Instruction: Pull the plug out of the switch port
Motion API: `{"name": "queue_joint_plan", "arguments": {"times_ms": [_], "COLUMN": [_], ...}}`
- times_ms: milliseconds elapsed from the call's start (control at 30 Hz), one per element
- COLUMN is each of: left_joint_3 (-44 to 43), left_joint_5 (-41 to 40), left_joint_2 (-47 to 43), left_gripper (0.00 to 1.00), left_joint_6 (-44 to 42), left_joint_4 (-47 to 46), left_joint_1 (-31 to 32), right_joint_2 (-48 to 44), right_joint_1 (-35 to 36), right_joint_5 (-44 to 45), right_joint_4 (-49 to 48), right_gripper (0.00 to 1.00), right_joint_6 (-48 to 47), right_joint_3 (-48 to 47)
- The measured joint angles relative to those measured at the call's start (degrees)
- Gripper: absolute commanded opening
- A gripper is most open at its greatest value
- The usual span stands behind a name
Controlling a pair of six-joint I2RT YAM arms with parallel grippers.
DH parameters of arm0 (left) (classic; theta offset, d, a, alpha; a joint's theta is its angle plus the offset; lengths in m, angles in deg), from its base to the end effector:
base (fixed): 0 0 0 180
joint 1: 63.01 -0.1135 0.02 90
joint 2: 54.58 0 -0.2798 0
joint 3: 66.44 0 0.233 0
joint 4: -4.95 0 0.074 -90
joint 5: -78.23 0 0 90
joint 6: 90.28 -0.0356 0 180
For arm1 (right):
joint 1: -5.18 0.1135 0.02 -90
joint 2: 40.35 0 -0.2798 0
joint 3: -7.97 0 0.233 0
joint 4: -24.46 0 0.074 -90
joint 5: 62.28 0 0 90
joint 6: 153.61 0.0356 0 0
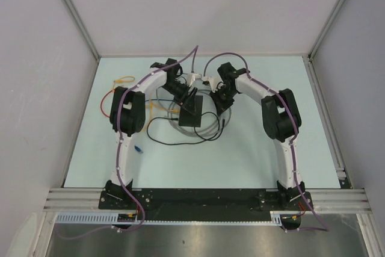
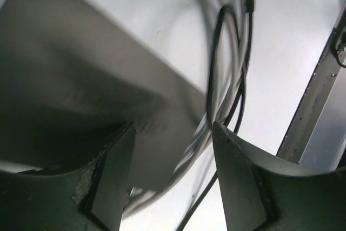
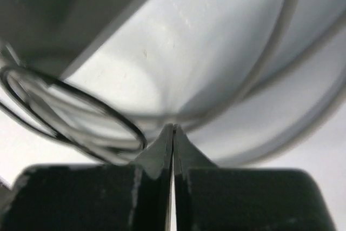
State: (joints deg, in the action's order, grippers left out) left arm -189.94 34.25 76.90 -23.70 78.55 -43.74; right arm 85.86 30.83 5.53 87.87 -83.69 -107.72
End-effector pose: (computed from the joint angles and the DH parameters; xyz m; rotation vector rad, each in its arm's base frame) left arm 0.4168 -0.1729 0.1931 1.0782 2.5236 -1.1568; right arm 0.3944 0.2043 0.1939 -1.1705 2.5743 0.5731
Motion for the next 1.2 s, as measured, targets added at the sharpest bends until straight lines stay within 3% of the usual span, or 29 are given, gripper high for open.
{"name": "queue_joint_plan", "arguments": {"times_ms": [267,500,667,867,1000,1200], "left_joint_3": [-2.2,-8.6,-12.0,-16.9,-12.9,-9.5], "left_joint_5": [6.1,3.2,-2.9,-19.3,-28.8,-34.1], "left_joint_2": [2.6,1.2,-5.4,-7.1,-6.2,-4.7], "left_gripper": [0.66,0.69,0.69,0.69,0.70,0.69], "left_joint_6": [2.5,3.0,0.8,-5.0,-9.6,-13.2], "left_joint_4": [-4.1,-3.8,-0.1,4.6,6.0,5.6], "left_joint_1": [2.8,1.6,-5.4,-14.5,-14.7,-13.3], "right_joint_2": [-3.7,-4.3,-4.3,-4.3,-4.3,-4.3], "right_joint_1": [-0.8,-1.7,-0.9,0.4,1.5,2.4], "right_joint_5": [-0.4,-2.2,-2.1,-0.8,-0.3,0.6], "right_joint_4": [3.5,3.7,3.4,2.5,2.4,2.3], "right_gripper": [0.00,0.02,0.02,0.03,0.03,0.03], "right_joint_6": [1.0,1.2,1.2,1.1,1.1,0.9], "right_joint_3": [0.0,-1.0,-3.4,-3.4,-3.0,-3.0]}}
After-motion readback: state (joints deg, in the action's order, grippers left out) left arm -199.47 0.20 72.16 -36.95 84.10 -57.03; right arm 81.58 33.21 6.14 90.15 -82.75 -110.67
